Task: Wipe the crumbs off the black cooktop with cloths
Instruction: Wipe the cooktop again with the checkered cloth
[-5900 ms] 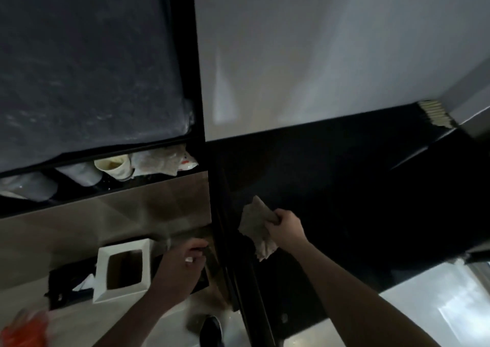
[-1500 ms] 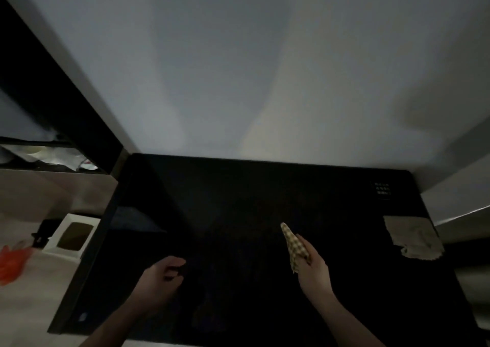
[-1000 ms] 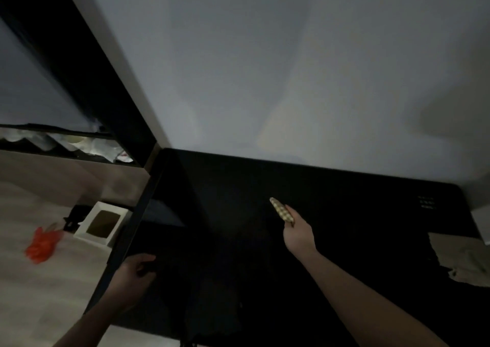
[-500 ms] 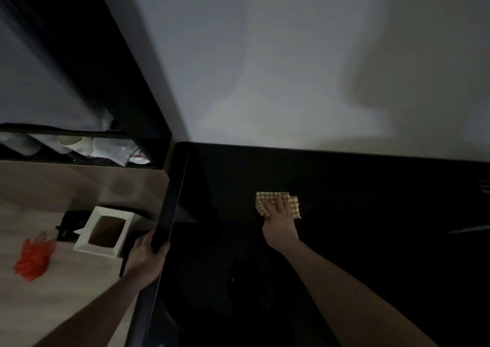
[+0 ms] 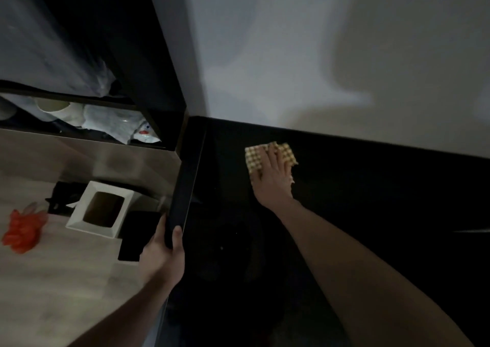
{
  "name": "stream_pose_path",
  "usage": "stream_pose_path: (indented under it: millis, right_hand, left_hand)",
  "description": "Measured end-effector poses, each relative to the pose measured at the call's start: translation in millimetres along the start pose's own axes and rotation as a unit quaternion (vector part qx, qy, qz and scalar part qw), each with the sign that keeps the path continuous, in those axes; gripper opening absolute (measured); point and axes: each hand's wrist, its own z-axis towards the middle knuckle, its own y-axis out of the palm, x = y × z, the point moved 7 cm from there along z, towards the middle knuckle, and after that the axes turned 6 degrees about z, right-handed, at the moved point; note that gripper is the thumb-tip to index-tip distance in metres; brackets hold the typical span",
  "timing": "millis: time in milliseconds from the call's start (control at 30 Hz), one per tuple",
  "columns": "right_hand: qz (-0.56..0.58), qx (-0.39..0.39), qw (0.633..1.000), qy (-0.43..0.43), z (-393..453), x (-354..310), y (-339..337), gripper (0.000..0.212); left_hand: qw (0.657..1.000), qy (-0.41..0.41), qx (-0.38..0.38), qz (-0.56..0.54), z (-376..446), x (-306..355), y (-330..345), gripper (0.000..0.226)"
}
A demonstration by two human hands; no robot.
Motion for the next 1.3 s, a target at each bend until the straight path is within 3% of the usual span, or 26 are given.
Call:
stream_pose_path:
  millis: [133,233,500,600,733,900,1000,1100,1300]
  right_hand:
    - [-0.066,-0.028,0.988,-0.139,-2,-57,37,0.063]
    - [-0.071,-0.067,0.965,-0.242,-52,-88,68,0.059]
    - [-0.028,-0.133,0.934,-0.33,-223,-57,97,0.054]
    - [0.033,-0.184,0.936,-0.299,-209,-46,92,0.059]
    - [0.115,-0.055,0.962,-0.239,-117,-65,40,0.055]
    - [0.023,0.033,0.987,-0.153,37,-80,9,0.06]
    - [-0.048,-0.003,0.992,-0.119,77,-77,25,0.058]
    - [-0.073,-0.007,0.991,-0.109,69,-80,40,0.065]
    - [-0.047,-0.063,0.97,-0.229,-54,-81,63,0.056]
  left_hand:
    - [1.0,0.01,0.001,0.009,3,-2,3,0.055]
    - [1.0,0.015,0.005,0.007,2,0,0,0.053]
    - [0.999,-0.008,-0.03,-0.014,-3,6,-9,0.053]
    - [1.0,-0.009,-0.027,-0.013,-3,7,-10,0.054]
    - [0.999,-0.004,-0.03,-0.02,-3,8,-11,0.055]
    - [0.999,0.004,-0.036,-0.037,-2,8,-10,0.058]
    - [0.999,0.006,-0.03,-0.032,-2,9,-10,0.056]
    - [0.999,0.0,-0.031,-0.028,-1,8,-9,0.054]
    - [1.0,-0.006,-0.03,-0.004,0,5,-9,0.053]
